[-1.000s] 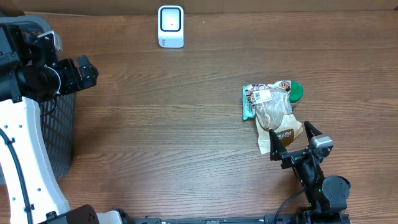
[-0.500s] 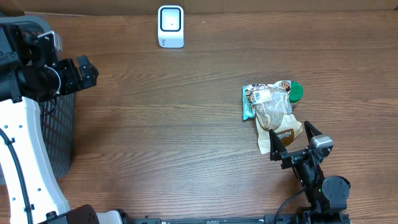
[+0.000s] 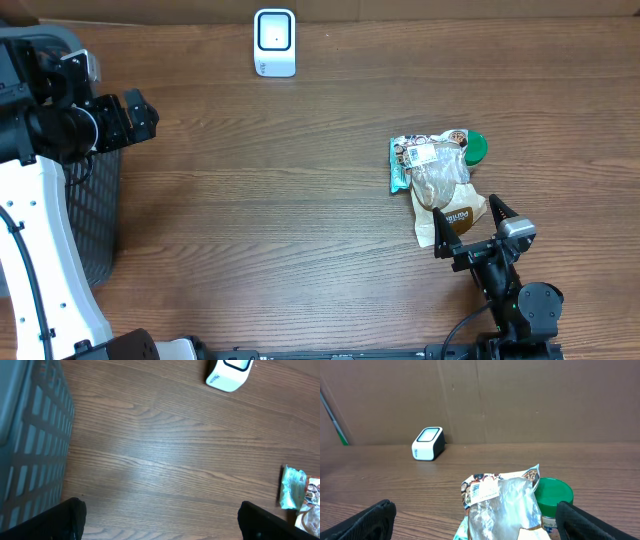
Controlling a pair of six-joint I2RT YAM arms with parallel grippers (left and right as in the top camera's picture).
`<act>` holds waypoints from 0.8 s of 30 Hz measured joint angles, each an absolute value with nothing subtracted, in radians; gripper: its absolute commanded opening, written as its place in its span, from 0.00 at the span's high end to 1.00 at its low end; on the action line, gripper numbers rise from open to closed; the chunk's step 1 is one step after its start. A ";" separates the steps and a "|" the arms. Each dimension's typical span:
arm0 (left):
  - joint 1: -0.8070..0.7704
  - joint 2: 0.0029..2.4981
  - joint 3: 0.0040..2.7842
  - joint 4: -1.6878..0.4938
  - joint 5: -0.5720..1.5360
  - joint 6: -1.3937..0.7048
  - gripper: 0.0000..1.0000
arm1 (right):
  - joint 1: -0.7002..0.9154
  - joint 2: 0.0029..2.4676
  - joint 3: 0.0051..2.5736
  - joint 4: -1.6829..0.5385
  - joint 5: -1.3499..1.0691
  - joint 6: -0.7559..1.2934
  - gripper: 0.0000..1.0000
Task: Scan the item barcode
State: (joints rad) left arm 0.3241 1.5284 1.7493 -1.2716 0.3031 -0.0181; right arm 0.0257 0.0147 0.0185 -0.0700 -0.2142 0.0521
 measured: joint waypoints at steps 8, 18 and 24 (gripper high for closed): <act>0.240 1.400 1.749 -1.272 0.303 -0.018 0.00 | 0.026 0.015 0.019 -0.070 -0.214 0.052 0.00; 0.125 1.202 1.660 -1.188 0.271 -0.014 0.00 | 0.026 0.015 0.019 -0.070 -0.214 0.052 0.00; 0.104 1.067 1.364 -0.873 0.270 -0.007 0.01 | 0.026 0.015 0.019 -0.069 -0.215 0.052 0.00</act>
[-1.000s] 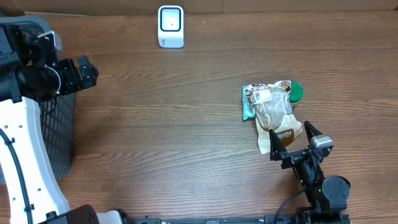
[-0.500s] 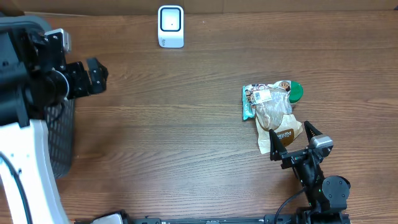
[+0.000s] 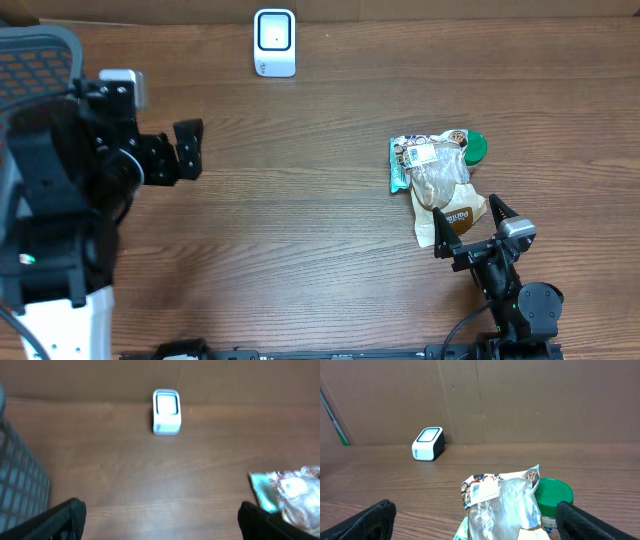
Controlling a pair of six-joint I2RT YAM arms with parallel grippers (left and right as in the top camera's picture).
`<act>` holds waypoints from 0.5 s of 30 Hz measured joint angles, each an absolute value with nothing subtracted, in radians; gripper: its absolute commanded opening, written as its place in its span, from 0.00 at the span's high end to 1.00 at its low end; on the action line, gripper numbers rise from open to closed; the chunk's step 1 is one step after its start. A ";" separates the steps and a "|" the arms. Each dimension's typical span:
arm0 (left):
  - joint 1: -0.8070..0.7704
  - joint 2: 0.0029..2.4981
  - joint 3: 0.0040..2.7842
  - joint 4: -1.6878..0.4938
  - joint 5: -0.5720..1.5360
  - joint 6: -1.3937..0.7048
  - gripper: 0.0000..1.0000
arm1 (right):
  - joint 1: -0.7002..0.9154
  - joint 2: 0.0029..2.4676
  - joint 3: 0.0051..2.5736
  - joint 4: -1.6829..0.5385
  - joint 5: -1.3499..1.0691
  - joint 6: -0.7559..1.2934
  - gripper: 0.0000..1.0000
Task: Scan the item barcode
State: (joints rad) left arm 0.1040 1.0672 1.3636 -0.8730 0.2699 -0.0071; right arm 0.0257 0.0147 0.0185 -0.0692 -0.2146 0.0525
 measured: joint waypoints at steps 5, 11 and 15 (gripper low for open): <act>0.104 0.893 1.034 -0.570 0.271 0.000 0.00 | 0.026 0.015 0.019 -0.069 -0.215 0.052 0.00; 0.104 0.641 0.662 -0.194 0.275 0.008 0.00 | 0.026 0.015 0.019 -0.069 -0.215 0.052 0.00; 0.101 0.508 0.435 0.013 0.277 0.050 0.01 | 0.026 0.015 0.019 -0.068 -0.220 0.052 0.00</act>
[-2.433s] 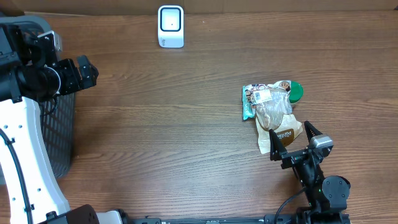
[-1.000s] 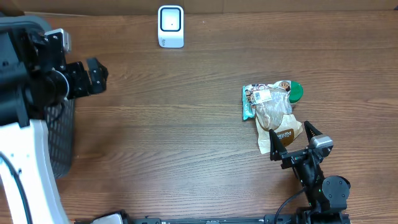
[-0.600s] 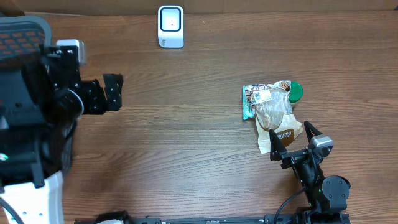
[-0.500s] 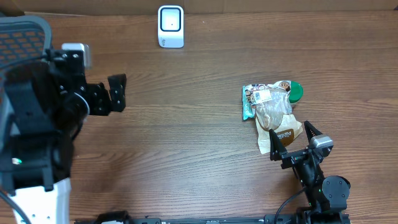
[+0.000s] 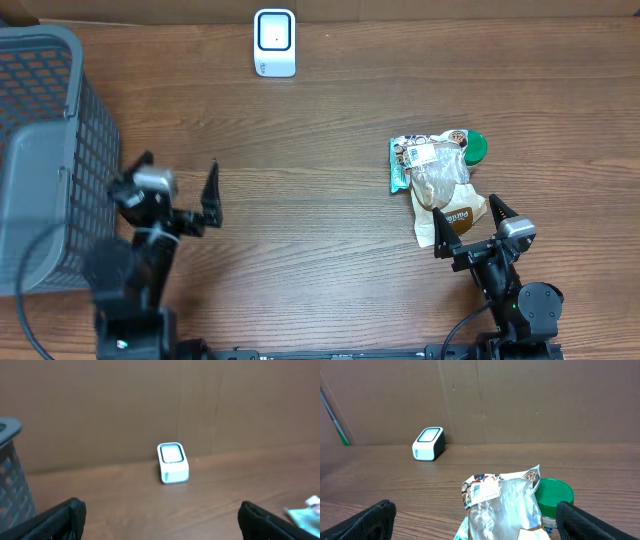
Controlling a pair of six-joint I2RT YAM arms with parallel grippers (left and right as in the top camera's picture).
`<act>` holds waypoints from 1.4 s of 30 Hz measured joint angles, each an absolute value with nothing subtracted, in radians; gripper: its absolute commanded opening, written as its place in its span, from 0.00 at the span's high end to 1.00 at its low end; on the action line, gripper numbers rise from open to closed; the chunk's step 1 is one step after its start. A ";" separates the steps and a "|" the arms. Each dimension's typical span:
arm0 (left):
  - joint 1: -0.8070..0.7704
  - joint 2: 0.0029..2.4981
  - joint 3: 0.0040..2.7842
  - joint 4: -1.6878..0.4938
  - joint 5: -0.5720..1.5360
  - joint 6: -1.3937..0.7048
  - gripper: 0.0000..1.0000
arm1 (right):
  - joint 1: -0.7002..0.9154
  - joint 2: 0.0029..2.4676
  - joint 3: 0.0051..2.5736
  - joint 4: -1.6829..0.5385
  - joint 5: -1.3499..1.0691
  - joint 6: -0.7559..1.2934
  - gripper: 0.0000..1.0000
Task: Scan the item barcode
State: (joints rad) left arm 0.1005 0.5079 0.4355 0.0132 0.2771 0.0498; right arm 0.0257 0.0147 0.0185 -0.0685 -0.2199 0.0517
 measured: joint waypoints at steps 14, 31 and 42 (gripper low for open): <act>0.052 0.234 0.144 0.084 0.277 0.337 0.00 | 0.026 0.015 0.019 -0.068 -0.221 0.052 0.00; 0.052 0.058 0.011 -0.056 0.258 0.374 0.00 | 0.026 0.015 0.019 -0.068 -0.221 0.052 0.00; 0.052 0.017 0.011 -0.054 0.253 0.374 0.00 | 0.026 0.015 0.019 -0.068 -0.221 0.052 0.00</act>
